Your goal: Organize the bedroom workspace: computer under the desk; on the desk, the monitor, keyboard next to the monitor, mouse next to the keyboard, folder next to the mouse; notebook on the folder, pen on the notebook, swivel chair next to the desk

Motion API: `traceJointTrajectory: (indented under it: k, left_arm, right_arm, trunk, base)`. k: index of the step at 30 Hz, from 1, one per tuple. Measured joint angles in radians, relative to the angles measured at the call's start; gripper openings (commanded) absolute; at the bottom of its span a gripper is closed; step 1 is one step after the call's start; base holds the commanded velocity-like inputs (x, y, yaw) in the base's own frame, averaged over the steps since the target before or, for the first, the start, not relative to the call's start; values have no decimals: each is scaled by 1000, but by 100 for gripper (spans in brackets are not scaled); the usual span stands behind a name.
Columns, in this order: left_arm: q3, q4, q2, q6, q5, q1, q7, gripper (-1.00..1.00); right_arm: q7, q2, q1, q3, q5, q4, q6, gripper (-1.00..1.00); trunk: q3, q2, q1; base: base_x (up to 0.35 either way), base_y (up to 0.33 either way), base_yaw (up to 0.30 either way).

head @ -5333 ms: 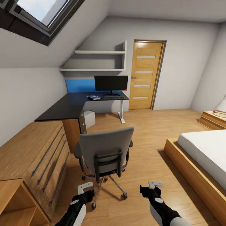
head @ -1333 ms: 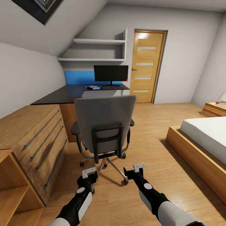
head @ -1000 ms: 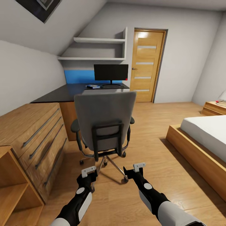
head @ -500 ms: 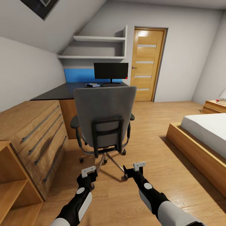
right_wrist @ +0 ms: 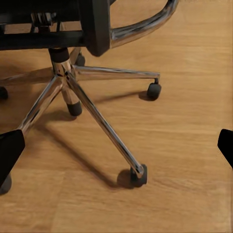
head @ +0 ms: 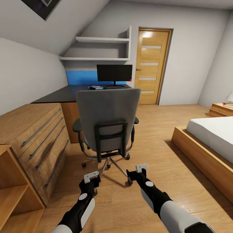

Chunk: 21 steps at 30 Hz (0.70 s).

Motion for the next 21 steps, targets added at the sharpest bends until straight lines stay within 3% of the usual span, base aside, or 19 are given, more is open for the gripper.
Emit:
traceJointTrajectory:
  k: [4,11,21]
  left_arm:
    - [0,0,0,1,0,0,-1,100]
    - [0,1,0,1,1,0,-1,100]
    - [0,2,0,1,1,1,-2,100]
  right_arm:
    - [-1,0,-8,1,0,-1,1,100]
    - [1,-2,-12,0,-1,-2,-75,100]
    - [4,-1,-11,4,13,2,-93,100]
  trunk:
    - [0,0,0]
    - [0,0,0]
    - [0,0,0]
  base:
    - [0,0,0]
    - [0,0,0]
    - [61,0,0]
